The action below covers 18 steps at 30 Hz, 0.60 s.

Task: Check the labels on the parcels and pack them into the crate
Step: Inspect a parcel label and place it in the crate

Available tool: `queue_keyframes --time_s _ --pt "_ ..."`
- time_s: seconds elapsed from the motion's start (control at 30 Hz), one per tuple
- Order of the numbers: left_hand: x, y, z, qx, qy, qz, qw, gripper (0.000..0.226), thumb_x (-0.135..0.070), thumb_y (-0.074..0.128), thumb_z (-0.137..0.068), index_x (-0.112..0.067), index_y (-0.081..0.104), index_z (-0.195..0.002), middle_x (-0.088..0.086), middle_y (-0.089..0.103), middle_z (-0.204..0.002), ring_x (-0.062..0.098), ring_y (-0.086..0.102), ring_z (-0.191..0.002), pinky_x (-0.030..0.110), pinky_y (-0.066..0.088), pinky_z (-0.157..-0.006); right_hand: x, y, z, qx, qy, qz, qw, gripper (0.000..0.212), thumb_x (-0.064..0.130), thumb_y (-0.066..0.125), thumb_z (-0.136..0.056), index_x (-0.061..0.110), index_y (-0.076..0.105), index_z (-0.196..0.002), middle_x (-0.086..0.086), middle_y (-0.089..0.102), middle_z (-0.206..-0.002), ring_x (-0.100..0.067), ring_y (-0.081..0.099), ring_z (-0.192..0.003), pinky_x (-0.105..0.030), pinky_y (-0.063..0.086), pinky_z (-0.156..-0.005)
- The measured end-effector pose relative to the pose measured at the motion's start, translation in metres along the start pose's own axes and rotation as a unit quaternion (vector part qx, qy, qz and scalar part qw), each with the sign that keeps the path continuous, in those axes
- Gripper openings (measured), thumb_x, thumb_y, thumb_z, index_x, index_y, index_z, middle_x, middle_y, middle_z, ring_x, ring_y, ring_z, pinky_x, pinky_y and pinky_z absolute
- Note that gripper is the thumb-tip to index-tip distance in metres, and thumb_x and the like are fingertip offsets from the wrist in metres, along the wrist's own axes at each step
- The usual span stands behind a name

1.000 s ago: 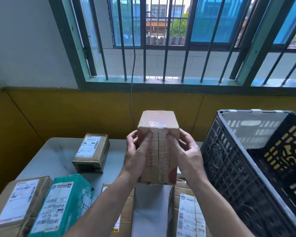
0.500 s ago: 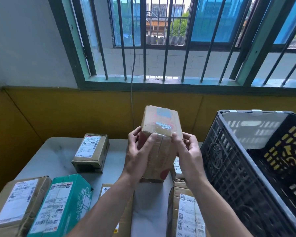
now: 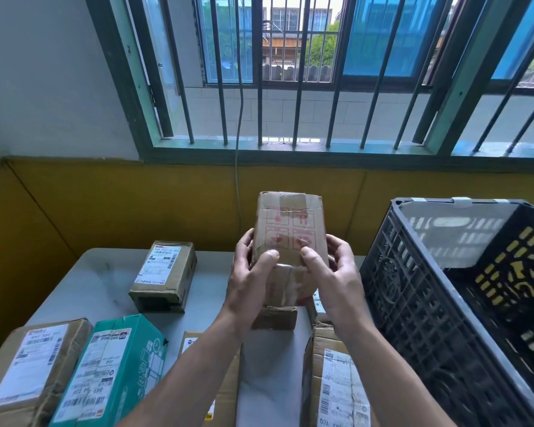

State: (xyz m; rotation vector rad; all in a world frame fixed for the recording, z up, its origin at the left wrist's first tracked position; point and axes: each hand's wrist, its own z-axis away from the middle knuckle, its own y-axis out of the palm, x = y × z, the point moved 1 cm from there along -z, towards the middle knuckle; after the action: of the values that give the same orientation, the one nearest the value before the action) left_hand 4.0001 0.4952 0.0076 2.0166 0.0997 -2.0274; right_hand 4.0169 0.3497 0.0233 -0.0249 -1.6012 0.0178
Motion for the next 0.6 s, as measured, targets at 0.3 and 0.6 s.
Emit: queue_keyframes --time_s 0.3,0.6 --pt "-0.0022 -0.0001 0.0009 -0.018 -0.016 -0.011 1.0 0.06 -0.038 0.066 -0.076 -0.032 0.044 -0.132 0.002 0.069 -0.125 0.02 0.069 -0.113 0.046 0.06 -0.094 -0.0081 -0.0008 -0.0024 0.011 0.003 -0.002 1.0 0.056 0.027 0.067 -0.096 0.026 0.044 -0.147 -0.005 0.058 -0.14 -0.021 0.06 -0.126 -0.049 0.054 -0.1" --pt "-0.0048 0.002 0.0005 -0.029 -0.017 -0.004 0.999 0.052 -0.02 0.068 -0.097 -0.027 0.039 -0.14 0.004 0.062 -0.134 0.014 0.066 -0.116 0.036 0.06 -0.093 -0.0073 -0.0017 -0.003 0.008 0.005 -0.026 1.0 0.042 0.019 0.068 -0.095 0.029 0.052 -0.131 -0.004 0.064 -0.129 -0.019 0.062 -0.121 -0.046 0.057 -0.096"
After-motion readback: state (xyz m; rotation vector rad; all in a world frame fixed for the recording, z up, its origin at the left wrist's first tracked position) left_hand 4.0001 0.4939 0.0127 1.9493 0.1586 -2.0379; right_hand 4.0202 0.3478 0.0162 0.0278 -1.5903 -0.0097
